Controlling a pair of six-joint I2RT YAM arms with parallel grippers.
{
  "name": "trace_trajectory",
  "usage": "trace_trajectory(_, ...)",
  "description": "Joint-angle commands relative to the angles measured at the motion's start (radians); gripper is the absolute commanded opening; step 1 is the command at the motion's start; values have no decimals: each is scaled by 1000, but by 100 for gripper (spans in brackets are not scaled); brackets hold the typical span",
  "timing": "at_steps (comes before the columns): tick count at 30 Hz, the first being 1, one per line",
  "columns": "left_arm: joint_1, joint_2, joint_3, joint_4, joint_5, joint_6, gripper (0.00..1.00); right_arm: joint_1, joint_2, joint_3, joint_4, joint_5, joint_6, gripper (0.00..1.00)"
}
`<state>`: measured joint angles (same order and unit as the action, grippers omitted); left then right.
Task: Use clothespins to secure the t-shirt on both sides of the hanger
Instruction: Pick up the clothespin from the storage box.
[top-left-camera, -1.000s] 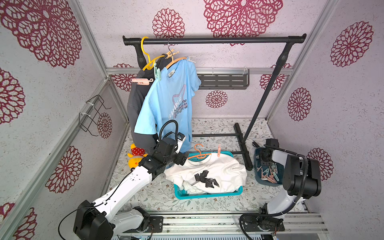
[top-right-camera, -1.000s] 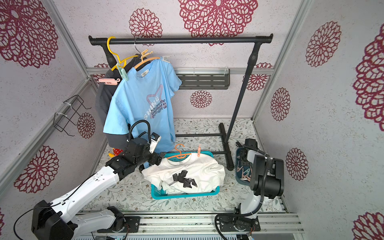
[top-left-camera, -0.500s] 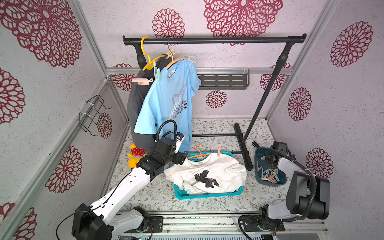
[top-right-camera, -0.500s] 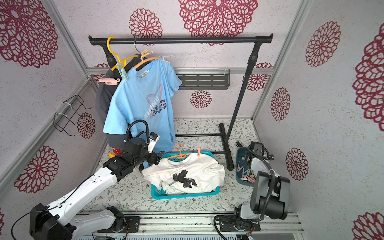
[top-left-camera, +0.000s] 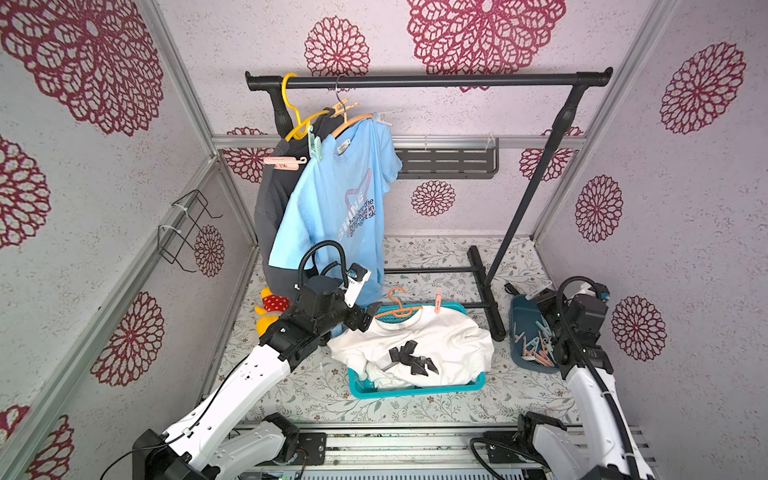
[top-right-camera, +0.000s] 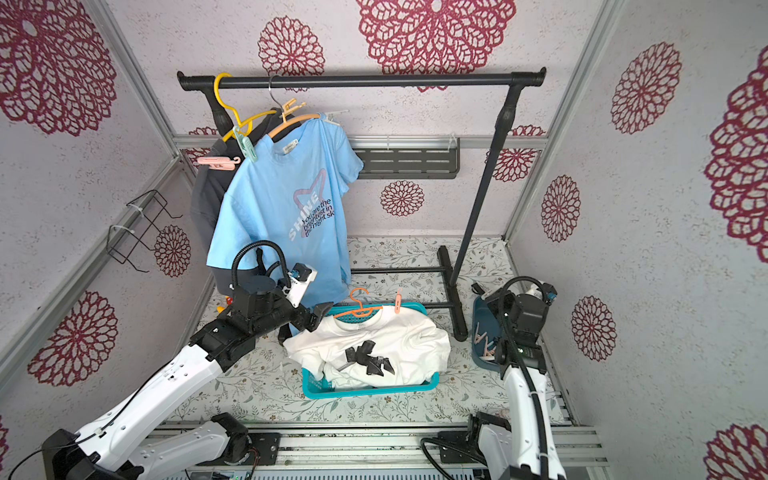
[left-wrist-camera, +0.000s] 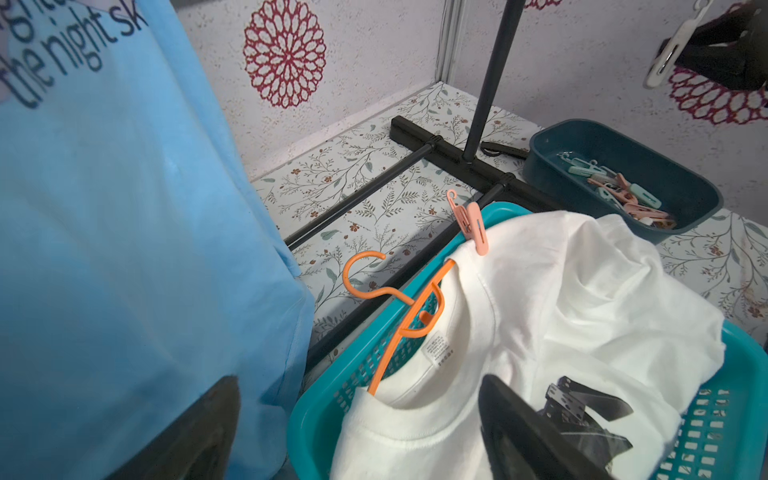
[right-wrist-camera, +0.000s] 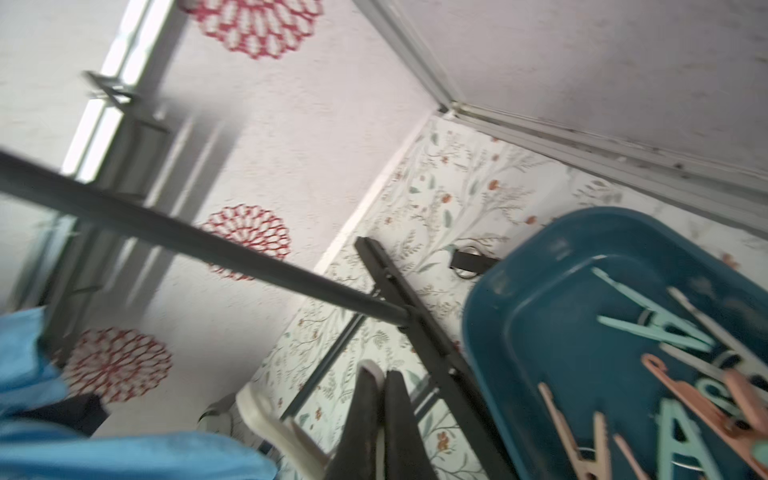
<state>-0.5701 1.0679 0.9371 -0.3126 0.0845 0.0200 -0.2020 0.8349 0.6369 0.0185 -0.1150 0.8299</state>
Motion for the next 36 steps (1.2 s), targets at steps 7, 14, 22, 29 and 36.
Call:
trace_trajectory(7, -239, 86, -1, 268, -153, 26, 91, 286, -93, 3, 284, -100, 60, 0)
trace_trajectory(14, -397, 251, 47, 484, -337, 101, 70, 464, -119, 14, 318, -9, 97, 0)
trace_trajectory(22, -474, 406, 157, 599, -403, 193, 64, 550, -140, -10, 385, 67, 165, 0)
trace_trajectory(29, -479, 475, 227, 622, -358, 282, 57, 621, -120, 3, 365, 125, 139, 0)
trace_trajectory(36, -481, 492, 238, 604, -302, 339, 50, 658, -108, 13, 358, 174, 116, 0)
